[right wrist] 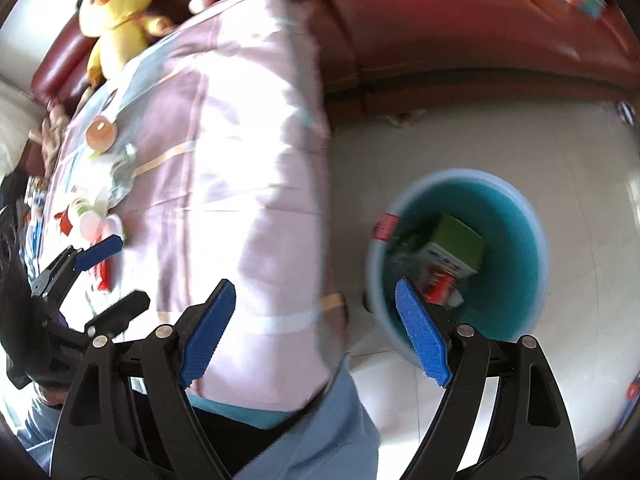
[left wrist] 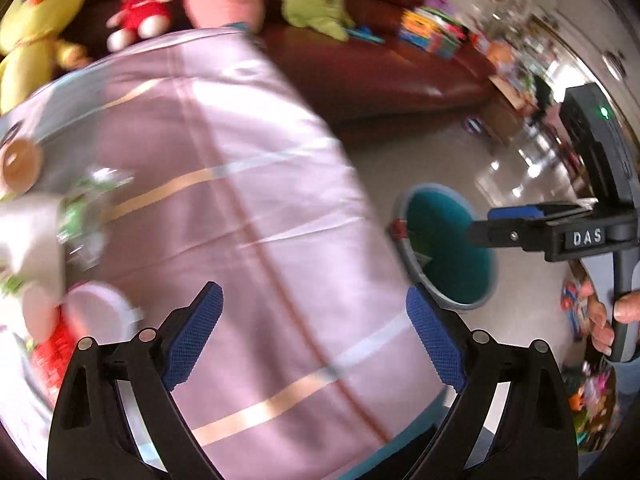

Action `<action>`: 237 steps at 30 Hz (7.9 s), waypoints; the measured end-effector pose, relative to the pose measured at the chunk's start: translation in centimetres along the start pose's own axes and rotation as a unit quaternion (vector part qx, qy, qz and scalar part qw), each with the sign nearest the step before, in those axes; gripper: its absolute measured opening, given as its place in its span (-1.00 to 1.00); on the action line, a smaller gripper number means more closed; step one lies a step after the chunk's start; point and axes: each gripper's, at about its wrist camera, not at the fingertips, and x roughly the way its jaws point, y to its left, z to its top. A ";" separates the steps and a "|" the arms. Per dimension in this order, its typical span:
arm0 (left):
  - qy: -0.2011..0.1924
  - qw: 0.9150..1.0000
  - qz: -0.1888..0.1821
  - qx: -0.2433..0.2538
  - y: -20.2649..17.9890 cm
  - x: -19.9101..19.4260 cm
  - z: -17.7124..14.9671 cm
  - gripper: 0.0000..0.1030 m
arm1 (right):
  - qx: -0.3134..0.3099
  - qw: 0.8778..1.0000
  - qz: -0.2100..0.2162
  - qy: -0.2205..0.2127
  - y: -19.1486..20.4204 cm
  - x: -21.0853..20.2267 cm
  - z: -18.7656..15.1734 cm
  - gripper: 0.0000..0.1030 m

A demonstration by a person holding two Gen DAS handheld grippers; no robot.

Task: Collect trash
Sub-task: 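Return to the table and grasp the white pill bottle with the left tool, then lift the pill bottle with the left tool while the right tool approaches the pink paper cup, then carry the pill bottle and pink cup over the bin and open both tools, then return to the table and grasp the clear plastic lid with the right tool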

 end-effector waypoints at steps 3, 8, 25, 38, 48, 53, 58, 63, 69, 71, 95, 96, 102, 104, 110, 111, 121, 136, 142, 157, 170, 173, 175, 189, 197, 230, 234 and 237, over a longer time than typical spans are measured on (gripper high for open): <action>-0.011 0.999 0.021 -0.036 3.9 -2.1 -0.8 0.81 | -0.027 1.000 0.000 0.012 3.7 0.9 0.6 0.52; -0.024 0.991 0.052 -0.117 10.7 -5.2 -2.4 0.81 | -0.081 0.996 -0.004 0.031 9.9 2.3 1.9 0.52; -0.027 0.945 0.116 -0.305 22.2 -5.0 -2.7 0.81 | -0.182 0.982 0.006 0.051 22.0 6.1 7.8 0.62; -0.048 0.949 0.120 -0.287 24.5 -4.3 -4.0 0.11 | -0.190 0.979 0.000 0.070 24.3 8.3 10.1 0.62; -0.092 0.958 0.101 -0.253 25.9 -9.3 -4.1 0.01 | -0.228 0.971 0.011 0.070 31.1 9.7 14.2 0.62; -0.088 0.961 0.093 -0.245 28.2 -9.5 -3.5 0.00 | -0.246 0.966 0.030 0.068 35.5 11.3 17.6 0.62; -0.070 0.969 0.089 -0.220 28.5 -9.1 -3.2 0.02 | -0.267 0.960 0.032 0.070 39.3 13.4 20.4 0.62; -0.060 0.968 0.100 -0.222 29.2 -7.7 -4.3 0.11 | -0.278 0.956 0.038 0.082 40.2 14.4 21.0 0.62; -0.089 0.966 0.090 -0.224 29.6 -8.3 -3.1 0.04 | -0.297 0.951 0.015 0.082 40.2 14.3 21.4 0.62; -0.099 0.967 0.091 -0.215 29.8 -9.1 -2.2 0.04 | -0.295 0.952 0.021 0.078 40.5 14.4 22.1 0.62; -0.133 0.957 0.098 -0.236 32.0 -10.6 0.2 0.04 | -0.287 0.953 0.067 0.075 41.8 18.5 23.5 0.16; -0.136 0.958 0.096 -0.232 31.3 -10.9 0.2 0.04 | -0.286 0.954 0.069 0.066 41.2 17.4 23.3 0.16; -0.141 0.968 0.076 -0.196 26.7 -11.6 0.8 0.04 | -0.269 0.960 0.067 0.035 36.4 11.3 21.0 0.17; -0.140 0.971 0.064 -0.184 25.1 -11.4 1.1 0.04 | -0.254 0.965 0.062 0.028 34.3 9.5 20.1 0.17; -0.132 0.983 0.025 -0.126 18.5 -10.2 2.2 0.04 | -0.207 0.977 0.045 0.003 26.7 4.1 16.8 0.17; -0.130 0.984 0.018 -0.117 17.4 -10.0 2.3 0.04 | -0.195 0.980 0.042 -0.004 25.2 3.1 16.1 0.17; -0.087 0.995 -0.030 -0.031 5.4 -6.3 3.2 0.04 | -0.092 0.993 0.049 -0.048 10.5 -3.7 9.4 0.17; 0.019 0.991 -0.065 0.116 -13.0 4.8 4.2 0.04 | 0.090 0.992 0.031 -0.083 -12.3 -5.4 -1.6 0.17; 0.060 0.983 -0.089 0.150 -18.3 9.4 3.6 0.05 | 0.132 0.989 0.026 -0.069 -17.1 -4.7 -4.2 0.17; 0.116 0.976 -0.078 0.165 -22.2 16.7 2.9 0.38 | 0.167 0.984 0.025 -0.053 -21.8 -3.1 -5.4 0.18; 0.101 0.983 -0.070 0.135 -19.7 14.4 2.8 0.46 | 0.154 0.987 0.032 -0.034 -20.9 -1.7 -4.8 0.22; 0.096 0.984 -0.068 0.134 -19.5 13.8 3.0 0.46 | 0.151 0.988 0.037 -0.023 -20.4 -1.3 -4.8 0.26; 0.092 0.984 -0.067 0.134 -19.4 13.6 3.0 0.46 | 0.151 0.988 0.036 -0.019 -20.1 -1.1 -4.7 0.37; 0.065 0.989 -0.062 0.118 -17.4 10.9 2.5 0.49 | 0.134 0.991 0.023 -0.021 -17.1 -2.3 -4.1 0.49; 0.033 0.994 -0.047 0.089 -14.2 7.6 1.6 0.68 | 0.100 0.995 0.022 -0.018 -12.9 -2.5 -3.1 0.51; -0.059 0.975 0.113 -0.183 22.0 -9.3 -8.1 0.80 | -0.092 0.993 0.040 0.062 17.6 7.4 4.1 0.58; -0.052 0.973 0.109 -0.198 23.5 -9.6 -9.6 0.80 | -0.115 0.989 0.045 0.076 20.9 9.0 4.3 0.58; -0.053 0.972 0.108 -0.203 24.1 -9.9 -10.4 0.80 | -0.135 0.986 0.047 0.087 23.1 10.2 4.2 0.58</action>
